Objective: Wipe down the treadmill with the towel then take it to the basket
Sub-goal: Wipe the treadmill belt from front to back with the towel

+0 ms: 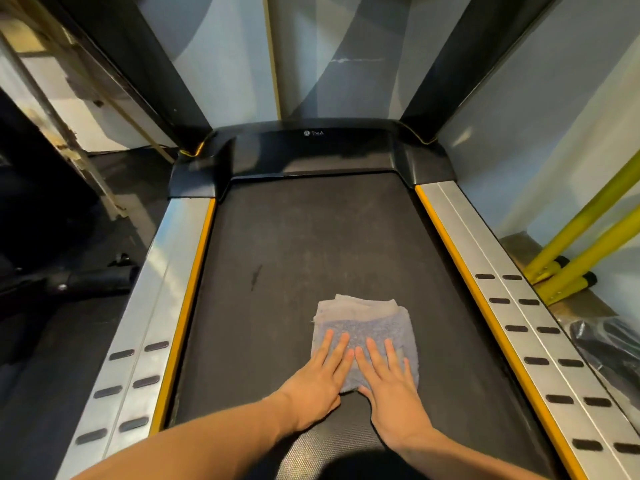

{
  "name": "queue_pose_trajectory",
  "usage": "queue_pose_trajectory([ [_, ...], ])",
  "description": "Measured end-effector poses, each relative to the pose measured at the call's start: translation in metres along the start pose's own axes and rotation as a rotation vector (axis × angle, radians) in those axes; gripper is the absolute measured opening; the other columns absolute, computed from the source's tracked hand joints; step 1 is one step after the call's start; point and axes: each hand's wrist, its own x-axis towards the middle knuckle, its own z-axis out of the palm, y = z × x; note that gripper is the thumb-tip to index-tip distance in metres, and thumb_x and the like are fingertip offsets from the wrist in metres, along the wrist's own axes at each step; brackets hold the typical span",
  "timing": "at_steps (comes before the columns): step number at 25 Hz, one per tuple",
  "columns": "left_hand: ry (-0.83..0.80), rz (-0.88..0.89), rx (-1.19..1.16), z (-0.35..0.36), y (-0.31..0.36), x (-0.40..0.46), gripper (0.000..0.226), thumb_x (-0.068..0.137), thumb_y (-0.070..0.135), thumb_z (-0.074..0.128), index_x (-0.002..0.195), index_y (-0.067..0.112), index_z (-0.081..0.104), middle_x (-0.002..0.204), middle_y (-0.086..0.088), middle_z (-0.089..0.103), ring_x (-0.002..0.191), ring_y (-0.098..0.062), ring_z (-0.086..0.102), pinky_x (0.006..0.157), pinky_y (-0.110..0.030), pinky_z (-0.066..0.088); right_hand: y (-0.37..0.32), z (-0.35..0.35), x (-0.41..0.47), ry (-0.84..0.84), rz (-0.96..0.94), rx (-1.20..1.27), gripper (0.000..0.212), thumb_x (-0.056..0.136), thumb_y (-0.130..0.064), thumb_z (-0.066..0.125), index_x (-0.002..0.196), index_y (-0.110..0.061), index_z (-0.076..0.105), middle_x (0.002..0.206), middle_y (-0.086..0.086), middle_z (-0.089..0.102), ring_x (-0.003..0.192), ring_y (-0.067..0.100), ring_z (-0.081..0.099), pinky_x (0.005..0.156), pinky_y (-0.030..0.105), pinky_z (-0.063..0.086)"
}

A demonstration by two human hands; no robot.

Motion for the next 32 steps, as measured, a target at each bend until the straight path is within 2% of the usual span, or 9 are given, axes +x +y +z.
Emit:
queue_pose_trajectory([
  [4, -0.075, -0.050, 0.208, -0.009, -0.046, -0.076, 0.083, 0.080, 0.049, 0.065, 0.142, -0.003, 0.046, 0.149, -0.026, 0.041, 0.147, -0.052, -0.006, 0.120, -0.059, -0.007, -0.086, 0.011, 0.017, 0.029, -0.130, 0.025, 0.062, 0.088, -0.046, 0.057, 0.145, -0.024, 0.046, 0.154, 0.001, 0.043, 0.148, 0.031, 0.014, 0.114, 0.049, 0.007],
  [6, -0.159, -0.081, 0.243, -0.004, -0.066, -0.116, 0.086, 0.078, 0.049, 0.068, 0.145, -0.001, 0.045, 0.152, -0.026, 0.038, 0.148, -0.049, -0.004, 0.119, -0.054, -0.002, -0.130, 0.018, 0.026, 0.028, -0.182, 0.045, 0.089, 0.064, -0.040, 0.089, 0.142, -0.021, 0.051, 0.151, 0.003, 0.049, 0.146, 0.033, 0.017, 0.113, 0.051, 0.007],
  [9, -0.239, -0.158, 0.148, 0.002, -0.098, -0.162, 0.094, 0.075, 0.050, 0.075, 0.148, 0.002, 0.042, 0.156, -0.023, 0.036, 0.147, -0.046, 0.007, 0.119, -0.053, 0.018, -0.188, 0.031, 0.038, 0.021, -0.188, 0.080, 0.102, 0.045, -0.038, 0.098, 0.137, -0.020, 0.059, 0.147, 0.005, 0.053, 0.146, 0.034, 0.015, 0.111, 0.054, 0.010],
  [11, -0.272, -0.185, 0.118, 0.004, -0.114, -0.182, 0.095, 0.072, 0.048, 0.079, 0.148, 0.003, 0.044, 0.155, -0.022, 0.037, 0.145, -0.046, 0.014, 0.118, -0.051, 0.026, -0.214, 0.036, 0.043, 0.030, -0.203, 0.098, 0.108, 0.040, -0.037, 0.099, 0.138, -0.020, 0.056, 0.146, 0.006, 0.054, 0.146, 0.035, 0.015, 0.111, 0.056, 0.015],
  [16, -0.252, -0.158, 0.137, 0.017, -0.126, -0.186, 0.078, 0.086, 0.044, 0.052, 0.150, 0.002, 0.038, 0.157, -0.022, 0.034, 0.146, -0.045, 0.012, 0.120, -0.048, 0.001, -0.225, 0.037, 0.053, 0.064, -0.222, 0.074, 0.114, 0.028, -0.036, 0.097, 0.135, -0.018, 0.062, 0.147, 0.008, 0.053, 0.142, 0.039, 0.026, 0.116, 0.056, 0.013],
  [22, -0.249, -0.134, 0.182, 0.014, -0.163, -0.146, 0.075, 0.087, 0.044, 0.064, 0.147, 0.003, 0.045, 0.152, -0.022, 0.041, 0.148, -0.042, 0.002, 0.121, -0.050, -0.002, -0.214, 0.028, 0.106, 0.073, -0.281, 0.043, 0.095, 0.062, -0.031, 0.090, 0.147, -0.018, 0.048, 0.154, 0.008, 0.044, 0.146, 0.039, 0.031, 0.114, 0.054, 0.013],
  [26, -0.366, -0.208, 0.179, 0.006, -0.216, -0.075, 0.073, 0.076, 0.050, 0.077, 0.135, 0.009, 0.062, 0.138, -0.018, 0.059, 0.144, -0.041, 0.020, 0.113, -0.053, 0.021, -0.201, -0.010, 0.198, -0.030, -0.292, 0.023, 0.068, 0.105, -0.030, 0.044, 0.160, -0.025, 0.006, 0.168, 0.000, -0.005, 0.153, 0.028, -0.013, 0.119, 0.045, -0.017],
  [30, -0.479, -0.283, 0.040, 0.005, -0.255, -0.023, 0.072, 0.107, 0.041, 0.034, 0.158, 0.007, -0.002, 0.162, -0.021, -0.011, 0.128, -0.034, -0.037, 0.102, -0.041, -0.026, -0.188, -0.034, 0.259, -0.138, -0.268, -0.002, 0.060, 0.108, -0.034, 0.032, 0.159, -0.032, 0.000, 0.167, -0.006, -0.011, 0.153, 0.023, -0.016, 0.121, 0.046, -0.011],
  [32, -0.607, -0.354, -0.092, 0.009, -0.274, 0.001, 0.070, 0.109, 0.040, 0.026, 0.156, 0.010, -0.016, 0.162, -0.016, -0.024, 0.133, -0.029, -0.038, 0.104, -0.038, -0.024, -0.184, -0.039, 0.281, -0.148, -0.258, -0.008, 0.060, 0.108, -0.035, 0.032, 0.159, -0.035, 0.001, 0.167, -0.008, -0.010, 0.153, 0.022, -0.014, 0.123, 0.047, -0.008],
])
